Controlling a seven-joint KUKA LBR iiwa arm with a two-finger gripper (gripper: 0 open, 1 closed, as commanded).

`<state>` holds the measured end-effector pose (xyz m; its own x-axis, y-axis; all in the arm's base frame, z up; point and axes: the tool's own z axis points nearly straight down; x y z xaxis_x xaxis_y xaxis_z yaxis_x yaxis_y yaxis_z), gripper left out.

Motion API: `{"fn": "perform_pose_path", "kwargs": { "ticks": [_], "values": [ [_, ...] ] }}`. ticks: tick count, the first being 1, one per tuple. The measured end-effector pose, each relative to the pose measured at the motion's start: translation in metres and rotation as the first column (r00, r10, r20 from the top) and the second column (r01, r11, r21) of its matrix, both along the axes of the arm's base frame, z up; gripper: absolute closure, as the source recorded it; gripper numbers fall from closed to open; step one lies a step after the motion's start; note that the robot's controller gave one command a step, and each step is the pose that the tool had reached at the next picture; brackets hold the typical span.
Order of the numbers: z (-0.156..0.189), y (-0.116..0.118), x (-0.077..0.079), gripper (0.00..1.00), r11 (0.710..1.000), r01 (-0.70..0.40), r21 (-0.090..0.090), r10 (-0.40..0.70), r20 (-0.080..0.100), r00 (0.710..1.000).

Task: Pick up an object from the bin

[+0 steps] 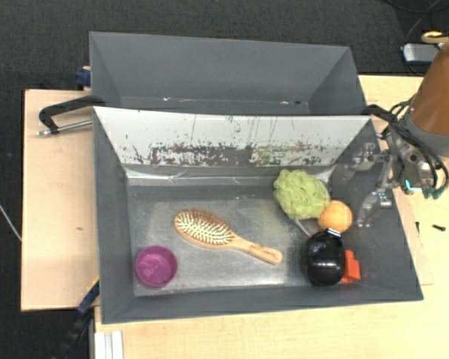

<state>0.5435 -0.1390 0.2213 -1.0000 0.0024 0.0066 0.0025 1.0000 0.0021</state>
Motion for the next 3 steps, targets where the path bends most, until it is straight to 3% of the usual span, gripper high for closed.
{"fn": "perform_pose_path", "kwargs": {
  "ticks": [1, 2, 3],
  "values": [
    [0.004, 0.001, 0.002, 0.00, 1.000, -0.002, -0.002, 0.002, 0.008, 1.000],
    [-0.048, 0.025, 0.016, 0.00, 0.998, 0.055, -0.002, -0.055, 0.014, 0.998],
    [-0.066, 0.087, 0.026, 0.00, 0.978, 0.210, -0.001, -0.210, 0.010, 0.978]
  ]
}}
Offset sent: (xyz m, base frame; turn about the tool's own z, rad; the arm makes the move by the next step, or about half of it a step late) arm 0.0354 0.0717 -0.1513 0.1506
